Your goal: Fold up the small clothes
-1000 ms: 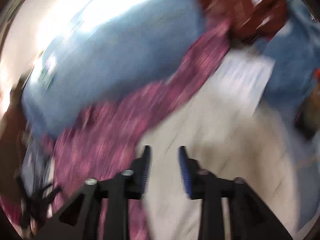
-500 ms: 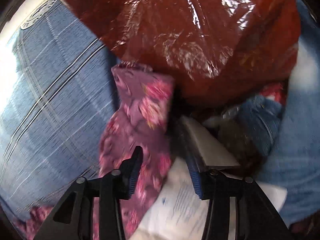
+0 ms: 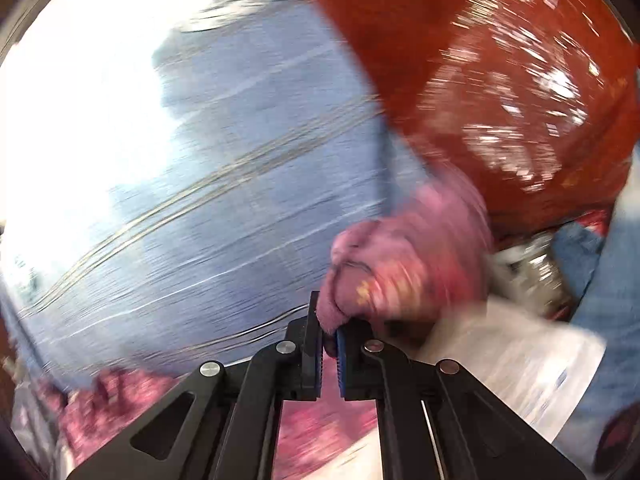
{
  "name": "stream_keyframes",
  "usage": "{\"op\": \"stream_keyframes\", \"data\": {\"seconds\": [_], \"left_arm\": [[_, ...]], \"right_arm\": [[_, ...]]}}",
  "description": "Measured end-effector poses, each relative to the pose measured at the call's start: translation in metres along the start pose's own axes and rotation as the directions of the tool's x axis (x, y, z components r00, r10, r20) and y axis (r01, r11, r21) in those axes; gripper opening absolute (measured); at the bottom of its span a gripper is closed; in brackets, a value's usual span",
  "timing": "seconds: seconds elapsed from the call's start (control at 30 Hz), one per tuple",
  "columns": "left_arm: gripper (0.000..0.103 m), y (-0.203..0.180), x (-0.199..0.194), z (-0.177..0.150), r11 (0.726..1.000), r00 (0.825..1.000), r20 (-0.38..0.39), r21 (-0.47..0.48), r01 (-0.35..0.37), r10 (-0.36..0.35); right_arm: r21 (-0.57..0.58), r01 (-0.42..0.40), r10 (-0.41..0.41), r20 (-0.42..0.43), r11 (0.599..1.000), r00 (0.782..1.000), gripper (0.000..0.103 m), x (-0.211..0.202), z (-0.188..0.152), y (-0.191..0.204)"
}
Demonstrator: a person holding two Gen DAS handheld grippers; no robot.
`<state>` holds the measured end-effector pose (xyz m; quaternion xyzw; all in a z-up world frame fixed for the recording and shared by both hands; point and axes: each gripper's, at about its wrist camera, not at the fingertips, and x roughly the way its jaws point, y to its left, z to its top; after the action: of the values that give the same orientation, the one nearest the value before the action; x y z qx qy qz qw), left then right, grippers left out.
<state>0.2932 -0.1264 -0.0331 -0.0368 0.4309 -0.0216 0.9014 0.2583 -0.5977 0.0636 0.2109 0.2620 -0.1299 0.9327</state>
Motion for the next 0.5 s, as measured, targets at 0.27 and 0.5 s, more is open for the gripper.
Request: {"op": "stream_keyframes", "data": {"seconds": [0.27, 0.5], "left_arm": [[0.096, 0.054, -0.010, 0.027, 0.999, 0.999, 0.053, -0.042, -0.010, 0.013], [0.096, 0.103, -0.012, 0.041, 0.991, 0.999, 0.042, -0.134, -0.012, 0.018]], "right_arm": [[-0.079, -0.179, 0.171, -0.098, 0.981, 0.980, 0.005, -0.015, -0.041, 0.120], [-0.166, -0.273, 0.228, -0.250, 0.948, 0.941, 0.005, 0.001, -0.093, 0.221]]}}
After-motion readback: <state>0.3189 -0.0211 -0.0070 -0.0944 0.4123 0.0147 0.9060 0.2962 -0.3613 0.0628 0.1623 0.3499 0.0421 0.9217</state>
